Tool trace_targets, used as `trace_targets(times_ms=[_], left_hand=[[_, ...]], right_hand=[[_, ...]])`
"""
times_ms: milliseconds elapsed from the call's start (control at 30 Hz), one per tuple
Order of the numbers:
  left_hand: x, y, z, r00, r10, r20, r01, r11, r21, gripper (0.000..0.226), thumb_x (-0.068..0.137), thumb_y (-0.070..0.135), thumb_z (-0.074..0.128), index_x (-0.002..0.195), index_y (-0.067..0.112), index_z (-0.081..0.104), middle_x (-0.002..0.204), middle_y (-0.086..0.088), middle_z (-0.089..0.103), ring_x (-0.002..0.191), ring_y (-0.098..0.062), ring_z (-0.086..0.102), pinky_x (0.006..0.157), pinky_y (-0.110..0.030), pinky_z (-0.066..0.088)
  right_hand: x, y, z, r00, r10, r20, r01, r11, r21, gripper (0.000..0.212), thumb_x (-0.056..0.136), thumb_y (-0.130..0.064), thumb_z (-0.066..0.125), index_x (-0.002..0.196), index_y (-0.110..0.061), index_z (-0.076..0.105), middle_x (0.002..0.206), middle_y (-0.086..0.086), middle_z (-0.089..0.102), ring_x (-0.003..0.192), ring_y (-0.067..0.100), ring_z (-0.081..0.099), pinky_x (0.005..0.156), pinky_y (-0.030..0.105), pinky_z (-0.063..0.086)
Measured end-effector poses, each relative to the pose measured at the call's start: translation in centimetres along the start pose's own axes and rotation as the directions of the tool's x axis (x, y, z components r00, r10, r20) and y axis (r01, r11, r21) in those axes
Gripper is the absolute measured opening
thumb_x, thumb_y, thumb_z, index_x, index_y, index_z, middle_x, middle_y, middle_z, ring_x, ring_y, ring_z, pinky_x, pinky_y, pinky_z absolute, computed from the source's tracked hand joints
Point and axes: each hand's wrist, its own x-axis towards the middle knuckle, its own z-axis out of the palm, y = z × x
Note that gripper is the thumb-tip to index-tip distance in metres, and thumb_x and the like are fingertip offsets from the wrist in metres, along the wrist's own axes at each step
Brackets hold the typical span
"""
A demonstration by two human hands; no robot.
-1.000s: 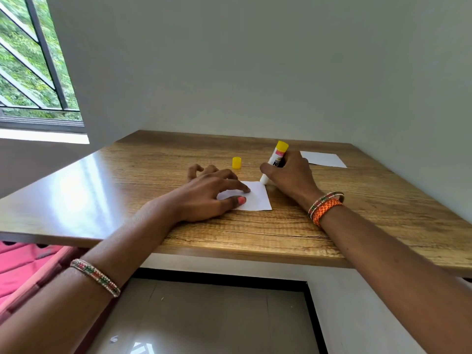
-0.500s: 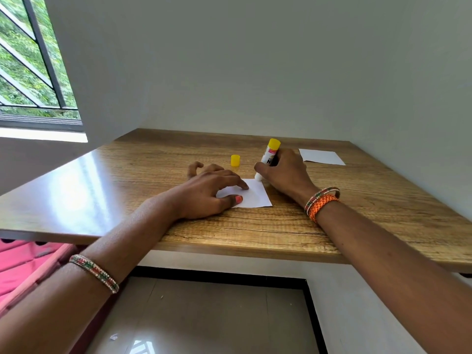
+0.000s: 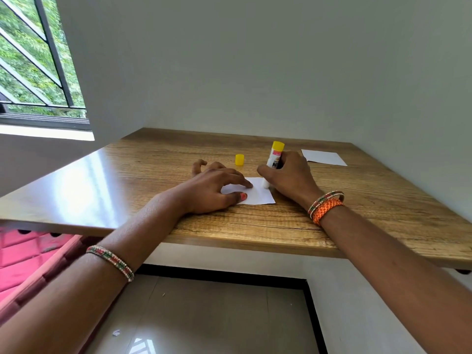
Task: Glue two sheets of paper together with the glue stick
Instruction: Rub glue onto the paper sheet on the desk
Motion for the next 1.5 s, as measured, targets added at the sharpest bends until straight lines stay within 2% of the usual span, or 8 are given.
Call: trace_targets(times_ms=[233,500,800,900,1033,1200,1400,1500], left_hand=[[0.2,-0.4,0.3,1.0,0.001,0.008,-0.001,1.0,-0.021,0.052,0.08,0.058,0.033,0.127,0.042,0.05,0.14,0.018,0.046,0.135,-0.012,0.025,0.112,-0.054,0.006],[0.0,0.0,0.1,1.0,-0.002,-0.008,0.002,1.0,0.018,0.054,0.08,0.057,0.031,0.127,0.041,0.051,0.141,0.018,0.045,0.135,-0.013,0.024,0.105,-0.044,0.002],[-0.1,-0.1,0.3,1.0,0.0,-0.011,0.0,1.0,0.01,0.052,0.081,0.057,0.032,0.127,0.042,0.051,0.14,0.017,0.046,0.133,-0.013,0.026,0.103,-0.041,0.005],[-0.2,-0.1,0.4,1.0,0.007,-0.028,-0.007,1.0,-0.008,0.044,0.087,0.053,0.037,0.127,0.042,0.051,0.14,0.016,0.045,0.134,-0.012,0.024,0.101,-0.037,0.006],[-0.3,-0.2,0.4,0.999,0.014,-0.047,-0.016,0.999,-0.046,0.042,0.088,0.05,0.041,0.128,0.04,0.051,0.14,0.012,0.046,0.137,-0.01,0.022,0.108,-0.041,0.009],[-0.2,-0.2,0.5,0.984,0.101,-0.147,-0.111,0.992,-0.06,0.031,0.091,0.035,0.051,0.12,0.033,0.059,0.139,0.008,0.047,0.135,-0.01,0.029,0.111,-0.039,0.022],[0.4,-0.2,0.6,0.887,0.21,-0.41,-0.254,0.966,-0.054,0.028,0.09,0.01,0.047,0.109,0.019,0.065,0.125,0.0,0.055,0.12,-0.015,0.047,0.096,-0.03,0.041],[1.6,-0.6,0.4,0.85,0.173,-0.498,-0.236,0.969,-0.066,0.036,0.083,-0.001,0.043,0.107,0.014,0.066,0.116,-0.003,0.06,0.108,-0.017,0.054,0.087,-0.029,0.045]], right_hand=[[-1.2,-0.4,-0.6,1.0,-0.017,0.0,0.017,1.0,-0.001,0.023,0.075,-0.037,0.067,0.06,-0.026,0.053,0.065,-0.007,0.056,0.076,0.021,0.06,0.084,0.056,0.049],[-3.0,-0.6,-1.5,1.0,-0.011,0.018,0.01,1.0,0.019,0.022,0.077,-0.034,0.067,0.071,-0.013,0.063,0.067,-0.004,0.061,0.073,0.019,0.061,0.083,0.053,0.049],[-4.1,-1.4,-2.2,0.998,0.004,0.064,-0.004,1.0,0.006,0.016,0.08,-0.029,0.067,0.077,-0.016,0.059,0.068,-0.01,0.054,0.066,0.008,0.054,0.068,0.032,0.05],[-4.0,-1.4,-2.7,0.989,0.125,0.081,-0.142,0.953,0.266,0.013,0.081,-0.022,0.066,0.072,-0.015,0.061,0.067,-0.003,0.058,0.06,0.01,0.053,0.06,0.026,0.046],[-3.4,-0.6,-4.0,0.957,0.288,0.028,-0.246,0.756,0.607,0.009,0.082,-0.019,0.066,0.077,-0.013,0.063,0.06,0.001,0.053,0.043,0.004,0.044,0.04,0.012,0.038],[-2.4,-0.1,-3.9,0.965,0.26,0.04,-0.226,0.739,0.634,0.012,0.084,-0.017,0.067,0.096,-0.017,0.068,0.075,-0.001,0.064,0.056,0.002,0.054,0.047,0.014,0.04],[1.1,0.7,-2.8,0.954,0.274,0.118,-0.281,0.693,0.664,0.029,0.091,-0.032,0.054,0.117,-0.02,0.061,0.102,0.005,0.064,0.075,0.011,0.06,0.059,0.026,0.042],[3.4,1.8,-1.5,0.975,0.219,0.049,-0.209,0.804,0.557,0.049,0.094,-0.007,0.048,0.136,-0.032,0.044,0.128,0.012,0.054,0.076,0.012,0.065,0.063,0.026,0.049]])
